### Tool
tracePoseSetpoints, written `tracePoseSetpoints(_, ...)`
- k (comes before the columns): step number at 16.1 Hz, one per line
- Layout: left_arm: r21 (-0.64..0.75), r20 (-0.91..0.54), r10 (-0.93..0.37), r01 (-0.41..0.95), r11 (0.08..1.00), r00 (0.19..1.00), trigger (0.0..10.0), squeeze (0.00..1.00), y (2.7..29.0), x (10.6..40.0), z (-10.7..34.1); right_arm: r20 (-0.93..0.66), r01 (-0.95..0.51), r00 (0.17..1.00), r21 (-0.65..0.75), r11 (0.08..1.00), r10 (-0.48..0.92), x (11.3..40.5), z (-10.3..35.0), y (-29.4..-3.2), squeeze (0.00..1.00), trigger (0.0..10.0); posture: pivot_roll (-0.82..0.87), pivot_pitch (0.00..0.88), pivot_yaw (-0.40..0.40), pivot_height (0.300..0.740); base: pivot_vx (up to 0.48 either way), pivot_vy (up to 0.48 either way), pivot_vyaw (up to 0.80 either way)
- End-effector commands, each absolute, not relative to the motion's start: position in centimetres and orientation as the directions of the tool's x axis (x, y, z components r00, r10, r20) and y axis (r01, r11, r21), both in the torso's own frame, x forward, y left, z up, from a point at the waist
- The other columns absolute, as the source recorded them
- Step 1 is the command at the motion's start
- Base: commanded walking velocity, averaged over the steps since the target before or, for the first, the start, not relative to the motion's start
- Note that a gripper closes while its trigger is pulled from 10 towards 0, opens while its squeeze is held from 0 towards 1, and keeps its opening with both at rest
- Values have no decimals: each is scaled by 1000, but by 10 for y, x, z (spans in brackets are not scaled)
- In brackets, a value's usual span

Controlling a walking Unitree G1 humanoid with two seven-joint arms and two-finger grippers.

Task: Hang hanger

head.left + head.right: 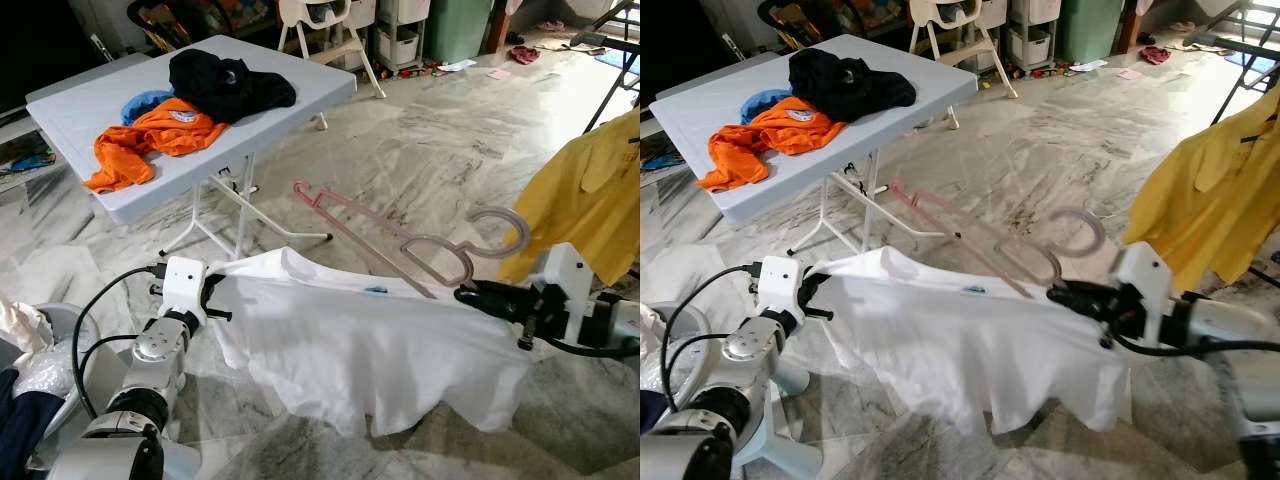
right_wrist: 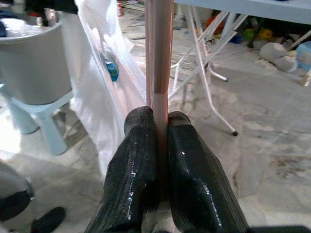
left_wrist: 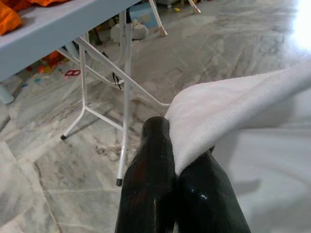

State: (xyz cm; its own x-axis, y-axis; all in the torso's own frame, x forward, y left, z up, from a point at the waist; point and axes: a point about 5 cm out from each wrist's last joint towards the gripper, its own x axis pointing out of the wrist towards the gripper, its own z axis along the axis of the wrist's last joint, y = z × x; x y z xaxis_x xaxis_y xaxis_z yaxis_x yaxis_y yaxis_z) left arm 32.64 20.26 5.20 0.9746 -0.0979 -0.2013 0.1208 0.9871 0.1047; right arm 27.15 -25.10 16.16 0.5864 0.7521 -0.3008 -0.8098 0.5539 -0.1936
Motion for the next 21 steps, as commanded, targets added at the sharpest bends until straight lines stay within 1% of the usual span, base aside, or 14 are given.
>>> tracePoseSetpoints(1,90,-185,-17,34,995,983,0,0,214,323,52,-315,-810,587,-211,548,746,272,161,-249,0,0,-197,25,104,740,0,0,0)
tracePoseSetpoints(3,74,-173,-27,40,996,985,0,0,208,323,51,-363,-839,544,-201,506,757,267,150,-246,0,0,-190,26,99,740,0,0,0)
tracePoseSetpoints(5,43,-163,-80,88,995,983,0,0,193,322,49,-225,-736,676,-250,629,702,287,155,-241,0,0,-185,25,89,740,0,0,0)
tracePoseSetpoints(7,5,-176,-158,161,987,972,0,0,168,316,40,-95,-642,764,-212,737,638,301,149,-218,0,0,-177,21,83,740,0,0,0)
tracePoseSetpoints(8,-4,-178,-184,187,982,967,0,0,160,314,37,-79,-649,758,-196,735,647,301,146,-210,0,0,-175,22,83,740,0,0,0)
tracePoseSetpoints(10,-51,-180,-280,275,960,943,0,0,127,305,30,8,-601,796,-112,791,605,303,134,-179,0,0,-170,22,80,740,0,0,0)
tracePoseSetpoints(11,-56,-180,-290,285,957,940,0,0,124,304,29,15,-591,803,-106,800,595,304,133,-177,0,0,-170,22,80,740,0,0,0)
tracePoseSetpoints(13,-74,-171,-375,368,927,911,0,0,103,297,27,46,-541,838,-53,840,543,307,126,-160,0,0,-167,24,78,740,0,0,0)
tracePoseSetpoints(14,-78,-169,-384,376,923,908,0,0,100,296,27,53,-519,852,-51,853,521,309,125,-158,0,0,-167,24,80,740,0,0,0)
tracePoseSetpoints(17,-53,-109,-390,386,921,915,0,0,97,294,35,123,-331,934,-48,942,335,329,139,-157,0,0,-159,22,82,740,0,0,0)
tracePoseSetpoints(18,-44,-96,-384,382,923,918,0,0,98,294,38,128,-309,941,-52,949,314,331,140,-158,0,0,-159,22,82,740,0,0,0)
tracePoseSetpoints(19,1,-33,-352,353,936,935,0,0,104,297,50,99,-254,960,-99,962,264,335,138,-163,0,196,-146,16,83,740,0,0,0)
tracePoseSetpoints(20,24,-3,-330,330,944,944,0,0,109,298,56,86,-253,961,-124,960,264,334,135,-165,0,0,-144,14,82,740,0,0,0)
tracePoseSetpoints(21,54,43,-270,268,962,962,0,0,121,299,67,61,-249,965,-105,963,257,330,126,-168,0,0,-137,11,82,740,0,0,0)
